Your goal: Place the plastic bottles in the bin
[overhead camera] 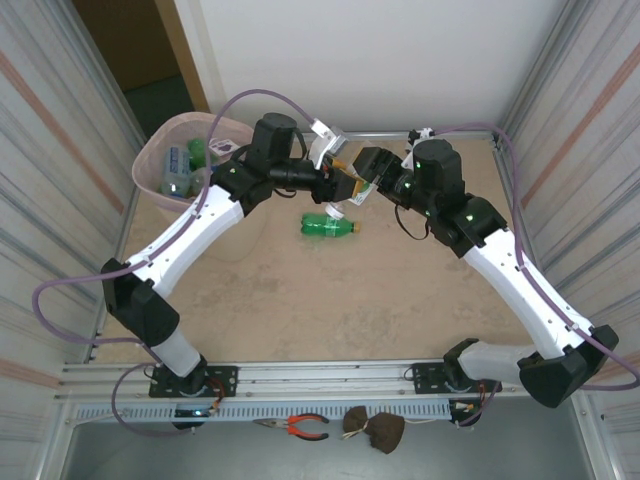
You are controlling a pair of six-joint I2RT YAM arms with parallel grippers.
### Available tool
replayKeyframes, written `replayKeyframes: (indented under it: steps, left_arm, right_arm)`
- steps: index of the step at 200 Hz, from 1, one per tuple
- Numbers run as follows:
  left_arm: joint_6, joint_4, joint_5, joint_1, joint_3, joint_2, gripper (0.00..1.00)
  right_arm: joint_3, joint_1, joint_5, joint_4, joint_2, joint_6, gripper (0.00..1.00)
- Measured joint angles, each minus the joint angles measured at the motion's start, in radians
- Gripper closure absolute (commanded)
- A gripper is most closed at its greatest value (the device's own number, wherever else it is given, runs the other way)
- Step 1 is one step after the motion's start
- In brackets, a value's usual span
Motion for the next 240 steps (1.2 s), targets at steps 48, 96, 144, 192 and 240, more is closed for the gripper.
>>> replayKeyframes:
  steps: [48, 96, 144, 192, 240]
  left_arm:
    - [0.008, 0.003, 0.004, 0.000, 0.004, 0.000, 0.68]
    - [0.010, 0.000, -0.015, 0.007, 0.004, -0.014, 0.70]
    - [0.002, -0.011, -0.096, 0.079, -0.008, -0.106, 0.72]
    - [-0.059, -0.058, -0.199, 0.264, -0.046, -0.266, 0.75]
    - [-0.138, -0.145, -0.254, 0.497, -0.074, -0.343, 0.76]
  right_arm:
    - [0.000, 0.001, 0.003, -0.004, -0.009, -0.014, 0.17]
    - [0.000, 0.001, 0.026, -0.015, -0.051, -0.039, 0.09]
    - [0.000, -0.019, 0.079, -0.040, -0.116, -0.064, 0.09]
    - [0.000, -0.069, 0.082, -0.068, -0.130, -0.065, 0.10]
    - [0.000, -0.085, 0.078, -0.072, -0.127, -0.065, 0.10]
